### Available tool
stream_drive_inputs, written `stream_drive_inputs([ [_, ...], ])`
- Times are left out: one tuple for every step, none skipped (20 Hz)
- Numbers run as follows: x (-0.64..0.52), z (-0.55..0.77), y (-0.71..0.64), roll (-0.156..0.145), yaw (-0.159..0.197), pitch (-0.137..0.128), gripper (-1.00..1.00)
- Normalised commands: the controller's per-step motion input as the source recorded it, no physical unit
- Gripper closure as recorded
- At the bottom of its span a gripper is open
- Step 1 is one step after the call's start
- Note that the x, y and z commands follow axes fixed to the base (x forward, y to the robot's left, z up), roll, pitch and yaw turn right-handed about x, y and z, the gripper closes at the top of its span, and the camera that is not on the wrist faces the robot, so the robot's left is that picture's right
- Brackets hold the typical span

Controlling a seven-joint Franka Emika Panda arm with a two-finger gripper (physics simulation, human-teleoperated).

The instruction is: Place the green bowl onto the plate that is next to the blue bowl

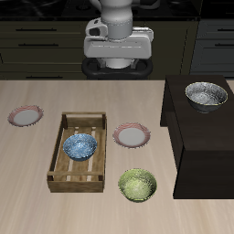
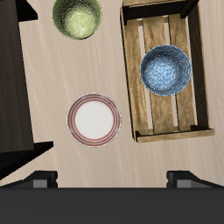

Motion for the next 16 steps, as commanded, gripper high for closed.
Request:
stream_drive_inputs([
  [0.56,0.06,0.01,-0.006,-0.015,0.026,-1.00],
  [0.33,-0.01,0.25,0.142,-0.031,0.061,-1.00],
  [0.22,0.01,0.06,0.066,0.098,-0.033,-1.00],
  [0.74,0.09,0.04,-0.045,-0.134,-0.035,-1.00],
  [0.42,-0.11,-0.02,-0.031,-0.042,0.098,-1.00],
  [0.40,0.00,0.02,-0.005,0.040,-0.032,-1.00],
  [0.45,-0.02,-0.23,-0.062,-0.060,0.029,-1.00],
  [0.46,-0.01,-0.07,0.007,-0.095,0.046,-1.00],
  [0.55,0.06,-0.22,-0.160,0.062,-0.093,-1.00],
  [0.41,0.00,-0.13,0.011,-0.093,0.033,-1.00],
  [0.47,-0.06,-0.02,0.052,-0.015,0.006,-1.00],
  [0.19,-0.04,-0.16,-0.093,-0.006,0.009,-1.00],
  [0.46,-0.14,-0.03,0.046,-0.073,0.055,-1.00],
  [0.37,-0.11,-0.08,0.007,0.015,0.009,-1.00],
  [0.70,-0.28,0.17,0.006,0.042,0.007,-1.00],
  [-0.05,-0.02,-0.09,0.000,0.000,0.000,-1.00],
])
